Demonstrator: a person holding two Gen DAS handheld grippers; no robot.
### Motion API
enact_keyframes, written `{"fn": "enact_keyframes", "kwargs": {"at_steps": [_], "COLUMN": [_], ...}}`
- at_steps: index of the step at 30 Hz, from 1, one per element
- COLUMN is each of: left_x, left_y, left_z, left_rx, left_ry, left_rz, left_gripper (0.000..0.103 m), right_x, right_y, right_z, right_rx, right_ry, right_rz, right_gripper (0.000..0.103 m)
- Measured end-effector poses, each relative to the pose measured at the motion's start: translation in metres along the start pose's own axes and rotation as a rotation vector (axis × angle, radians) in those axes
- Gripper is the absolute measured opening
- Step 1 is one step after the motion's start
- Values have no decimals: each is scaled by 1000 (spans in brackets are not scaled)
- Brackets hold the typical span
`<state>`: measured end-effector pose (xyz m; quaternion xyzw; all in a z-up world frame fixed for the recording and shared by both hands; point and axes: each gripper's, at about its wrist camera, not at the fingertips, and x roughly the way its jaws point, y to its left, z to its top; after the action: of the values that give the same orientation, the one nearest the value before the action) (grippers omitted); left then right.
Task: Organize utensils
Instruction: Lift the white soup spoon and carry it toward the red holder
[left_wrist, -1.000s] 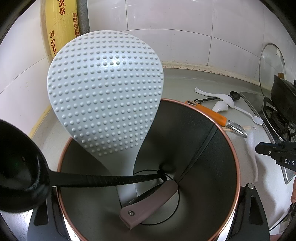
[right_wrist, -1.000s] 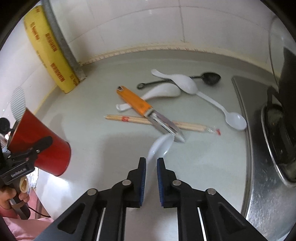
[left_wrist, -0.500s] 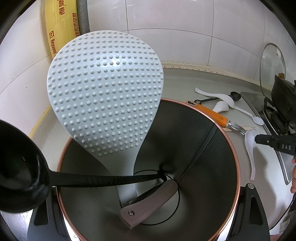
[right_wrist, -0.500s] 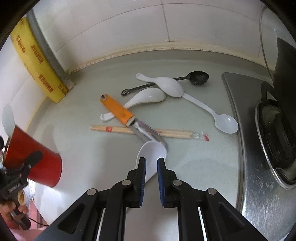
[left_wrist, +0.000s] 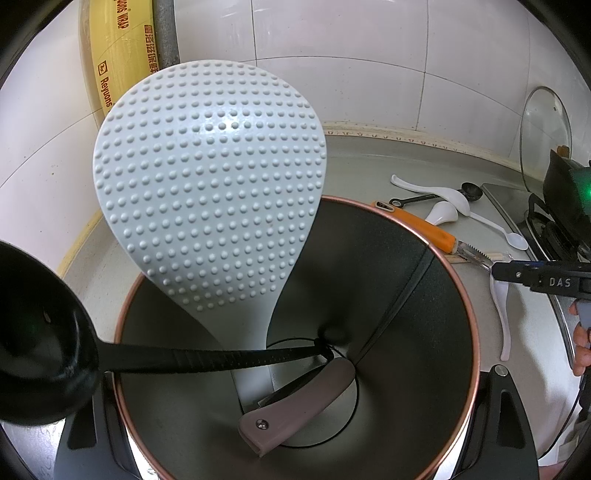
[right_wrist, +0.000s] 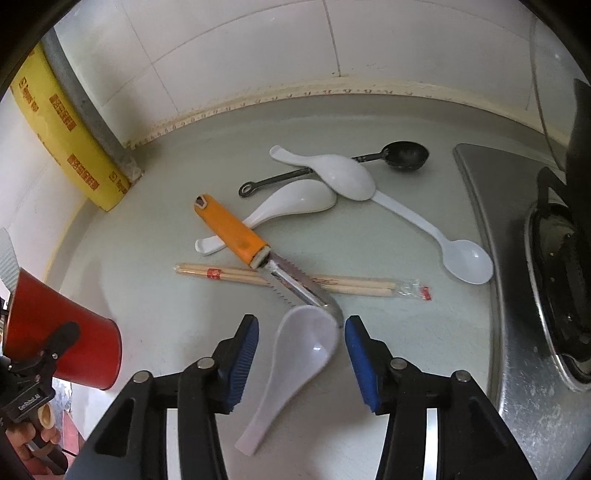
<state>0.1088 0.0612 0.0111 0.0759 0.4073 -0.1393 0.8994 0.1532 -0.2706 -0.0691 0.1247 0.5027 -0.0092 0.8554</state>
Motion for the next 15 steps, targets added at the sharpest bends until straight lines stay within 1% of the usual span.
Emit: {"fn": "enact_keyframes", "kwargs": {"at_steps": [11,15], "left_x": [-1,-1], "left_y": [0,0], "left_z": [0,0], "left_rx": [0,0], "left_ry": [0,1], "left_rz": [1,1], "left_gripper": [90,90], "right_x": [23,29], "right_y": [13,21], "right_z": [2,1], "right_rx": [-37,-78], "right_ry": [53,61], "right_rz": [-57,-111], "right_gripper": [53,53]}}
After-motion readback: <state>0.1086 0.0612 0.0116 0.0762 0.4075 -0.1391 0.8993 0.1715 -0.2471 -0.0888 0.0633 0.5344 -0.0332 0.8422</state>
